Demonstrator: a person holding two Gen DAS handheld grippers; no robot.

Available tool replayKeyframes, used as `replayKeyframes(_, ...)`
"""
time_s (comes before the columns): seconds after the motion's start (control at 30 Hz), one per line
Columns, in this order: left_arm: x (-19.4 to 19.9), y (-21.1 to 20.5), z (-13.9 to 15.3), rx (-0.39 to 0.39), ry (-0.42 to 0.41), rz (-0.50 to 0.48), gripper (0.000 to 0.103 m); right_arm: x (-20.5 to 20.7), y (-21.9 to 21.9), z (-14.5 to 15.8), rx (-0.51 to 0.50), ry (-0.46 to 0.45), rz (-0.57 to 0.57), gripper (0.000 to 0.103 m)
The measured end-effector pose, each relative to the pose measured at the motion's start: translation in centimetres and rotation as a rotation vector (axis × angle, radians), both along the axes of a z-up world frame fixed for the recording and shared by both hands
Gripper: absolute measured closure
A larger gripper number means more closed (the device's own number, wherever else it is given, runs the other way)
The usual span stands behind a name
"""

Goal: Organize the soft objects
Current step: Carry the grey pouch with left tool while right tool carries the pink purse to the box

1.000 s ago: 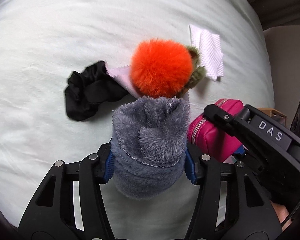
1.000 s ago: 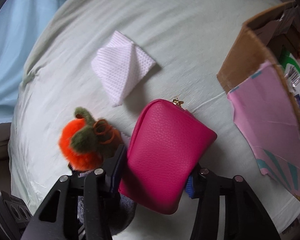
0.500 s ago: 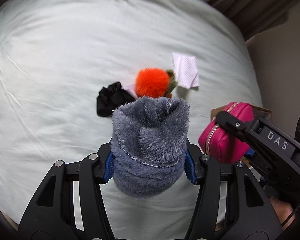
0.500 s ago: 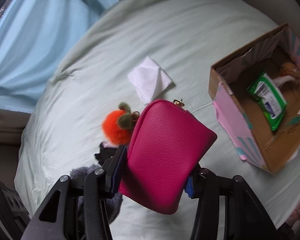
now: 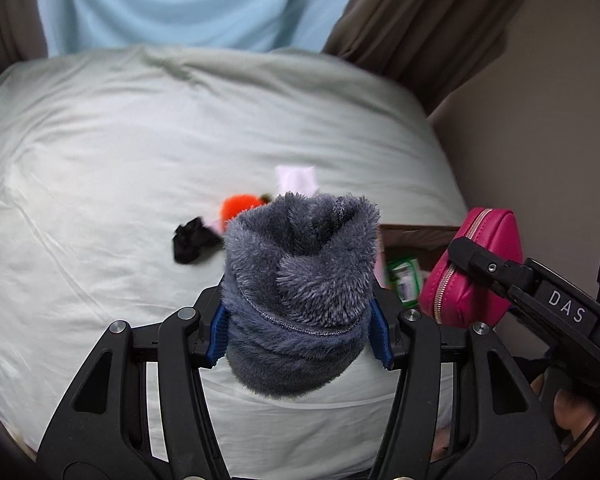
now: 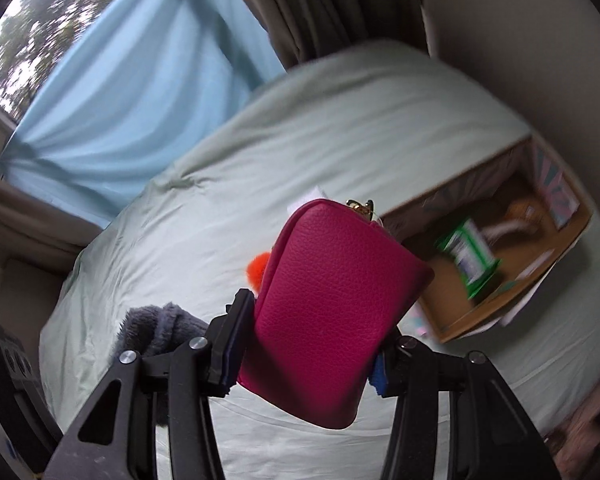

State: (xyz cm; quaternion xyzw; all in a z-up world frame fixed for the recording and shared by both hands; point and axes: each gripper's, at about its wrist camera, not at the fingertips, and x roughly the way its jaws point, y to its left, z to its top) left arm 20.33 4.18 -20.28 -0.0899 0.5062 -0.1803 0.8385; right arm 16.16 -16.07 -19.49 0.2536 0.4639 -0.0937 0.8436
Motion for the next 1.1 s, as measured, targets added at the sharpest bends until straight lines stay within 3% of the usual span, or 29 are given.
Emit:
replayKeyframes(0.27,-2.2,-6.2,4.4,-0.003,-0.065,-0.021,0.051,-2.5,-6.7,4.0,-0.061,-0.036,0.036,0.058)
replayKeyframes(0.5,-2.7,-13.0,4.6,0.021,-0.055,0.003,0.051,-2.8,-13.5,4.2,-0.118,0.002,0.147,0.058)
replayKeyframes(0.7,-2.5,-19.6,2.1,0.030,-0.019,0.006,0.051,-2.2,-19.5,1.8,-0.129,0.056,0.194,0.058)
replayKeyframes(0.9,-2.0,-25.2,-2.6,0.060,0.074,-0.009,0.051,-0.7,-24.7,-2.4,-0.107,0.135,0.248,0.058)
replayKeyframes(1.1,-1.1,-29.1,-7.8,0.147,0.154,-0.049,0.051,1.8,-27.6,-7.6,-0.066,0.215,0.300,0.058)
